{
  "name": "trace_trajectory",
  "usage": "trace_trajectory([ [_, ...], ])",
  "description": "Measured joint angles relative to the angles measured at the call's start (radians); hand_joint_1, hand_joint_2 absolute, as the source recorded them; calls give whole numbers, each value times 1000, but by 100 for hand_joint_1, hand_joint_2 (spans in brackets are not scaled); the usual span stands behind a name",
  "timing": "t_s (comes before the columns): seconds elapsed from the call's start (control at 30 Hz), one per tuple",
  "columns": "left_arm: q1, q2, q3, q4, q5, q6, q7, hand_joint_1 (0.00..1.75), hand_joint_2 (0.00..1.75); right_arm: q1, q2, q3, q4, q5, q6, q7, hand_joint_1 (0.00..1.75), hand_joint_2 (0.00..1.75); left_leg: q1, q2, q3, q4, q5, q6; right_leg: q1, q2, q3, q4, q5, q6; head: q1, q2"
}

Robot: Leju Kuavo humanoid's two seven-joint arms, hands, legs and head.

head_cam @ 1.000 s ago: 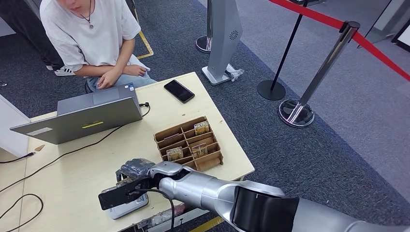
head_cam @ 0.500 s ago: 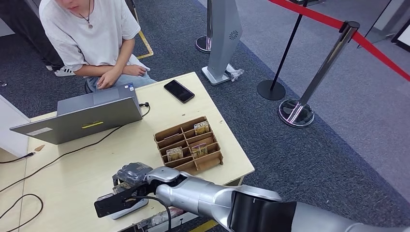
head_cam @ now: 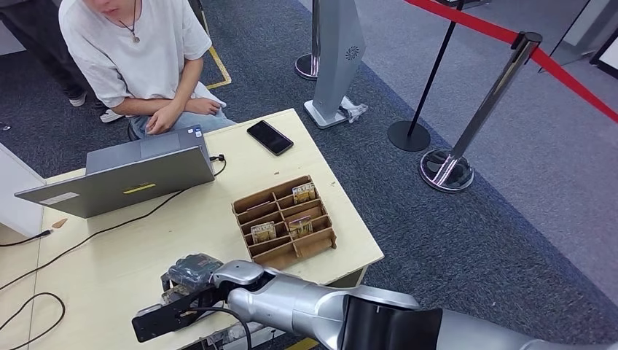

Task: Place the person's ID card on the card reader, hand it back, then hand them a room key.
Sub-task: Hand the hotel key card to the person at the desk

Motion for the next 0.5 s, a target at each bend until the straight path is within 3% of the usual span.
trace_trajectory([
  [0.37, 0, -4, 0, 0, 12, 6, 10, 0, 0, 1, 4, 0, 0, 10, -12, -1, 175, 175, 0, 0, 0, 0, 0, 0, 0, 0, 0, 0, 0, 0, 0, 0],
  [0.5, 0, -4, 0, 0, 12, 5, 15, 0, 0, 3, 4, -15, -5, -55, 65, -22, 175, 175, 0, 0, 0, 0, 0, 0, 0, 0, 0, 0, 0, 0, 0, 0],
])
